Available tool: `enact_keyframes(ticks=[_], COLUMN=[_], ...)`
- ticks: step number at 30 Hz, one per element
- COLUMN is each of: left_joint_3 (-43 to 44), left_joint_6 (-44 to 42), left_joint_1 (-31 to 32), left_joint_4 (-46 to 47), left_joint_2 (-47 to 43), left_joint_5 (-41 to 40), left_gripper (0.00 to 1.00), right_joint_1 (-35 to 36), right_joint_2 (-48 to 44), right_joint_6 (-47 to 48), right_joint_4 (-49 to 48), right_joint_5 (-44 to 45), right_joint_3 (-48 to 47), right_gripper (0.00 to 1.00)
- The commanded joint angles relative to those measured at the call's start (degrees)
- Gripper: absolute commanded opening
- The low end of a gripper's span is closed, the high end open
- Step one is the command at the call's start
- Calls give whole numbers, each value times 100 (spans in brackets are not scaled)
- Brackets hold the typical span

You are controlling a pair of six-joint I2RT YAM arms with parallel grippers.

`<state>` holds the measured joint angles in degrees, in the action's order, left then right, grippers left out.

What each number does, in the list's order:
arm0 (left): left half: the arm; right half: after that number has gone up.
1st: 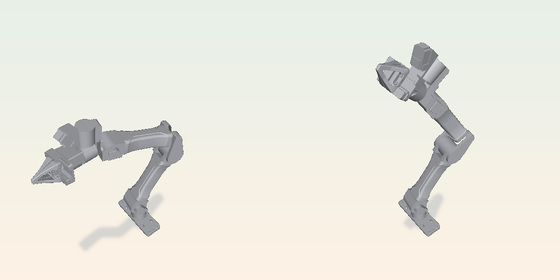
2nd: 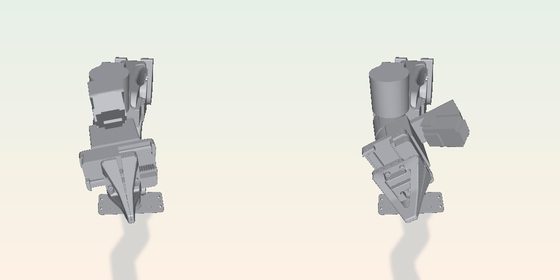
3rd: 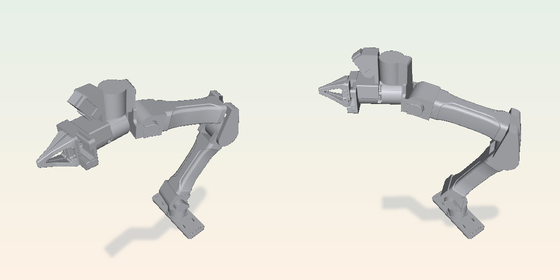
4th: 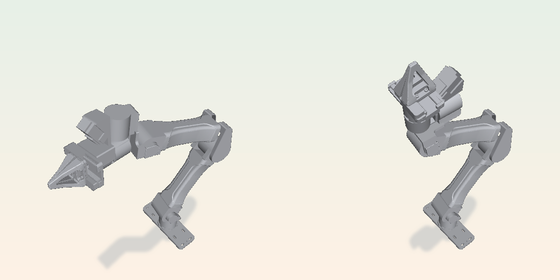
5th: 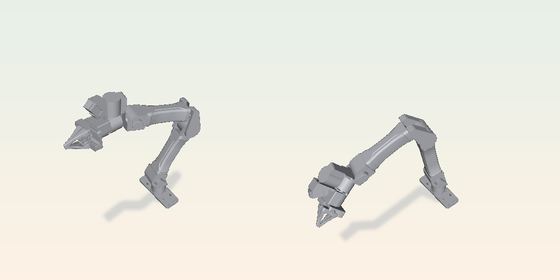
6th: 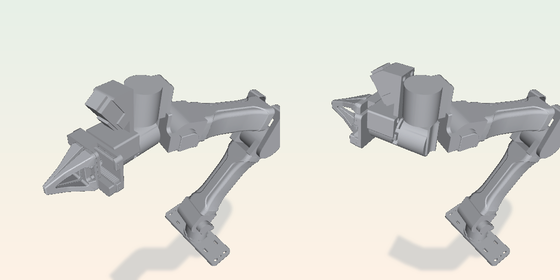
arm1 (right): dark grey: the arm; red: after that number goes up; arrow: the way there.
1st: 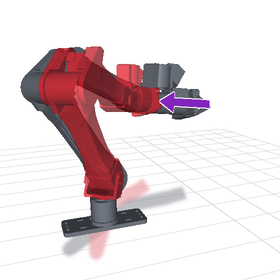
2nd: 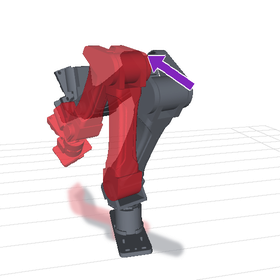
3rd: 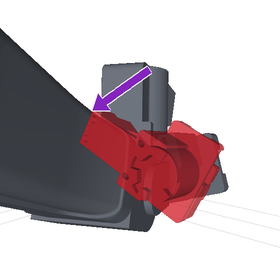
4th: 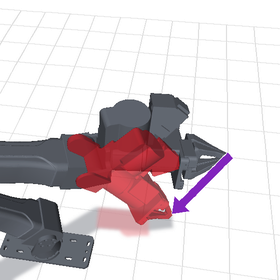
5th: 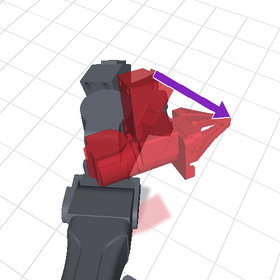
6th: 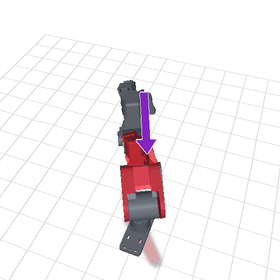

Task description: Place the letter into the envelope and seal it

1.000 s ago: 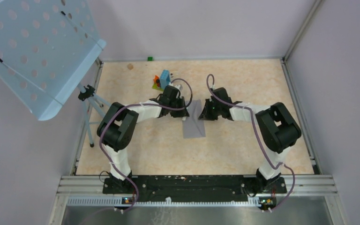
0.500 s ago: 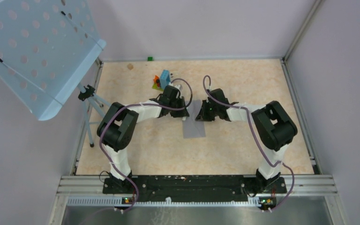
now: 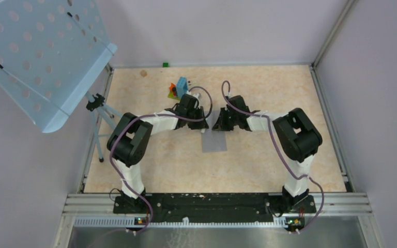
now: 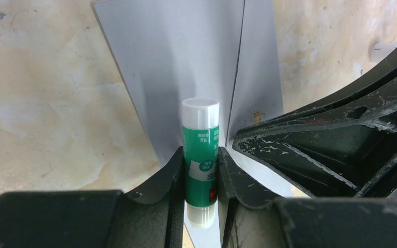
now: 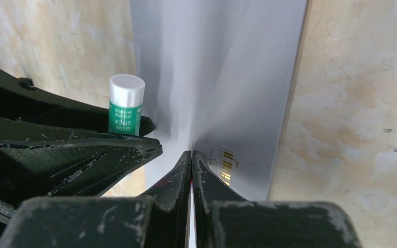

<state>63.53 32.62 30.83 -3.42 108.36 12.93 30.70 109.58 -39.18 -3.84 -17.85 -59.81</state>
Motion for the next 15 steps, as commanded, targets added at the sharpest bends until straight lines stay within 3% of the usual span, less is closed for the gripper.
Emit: enact_keyframes(ticks=[1, 15], left_joint_3=[-27, 10], left_joint_6=[-159, -175], left_joint_1=[33, 28], left_joint_4=[-224, -259], left_joint_2=[292, 282], left_joint_5=[-26, -42], left_gripper=[0, 0], right_joint_1=[76, 173], right_joint_2=[228, 165], right_joint_6=[34, -37], right_joint_4=[11, -171], right_joint_5=[65, -3], right_joint_3=[-132, 129], right_gripper=[0, 0])
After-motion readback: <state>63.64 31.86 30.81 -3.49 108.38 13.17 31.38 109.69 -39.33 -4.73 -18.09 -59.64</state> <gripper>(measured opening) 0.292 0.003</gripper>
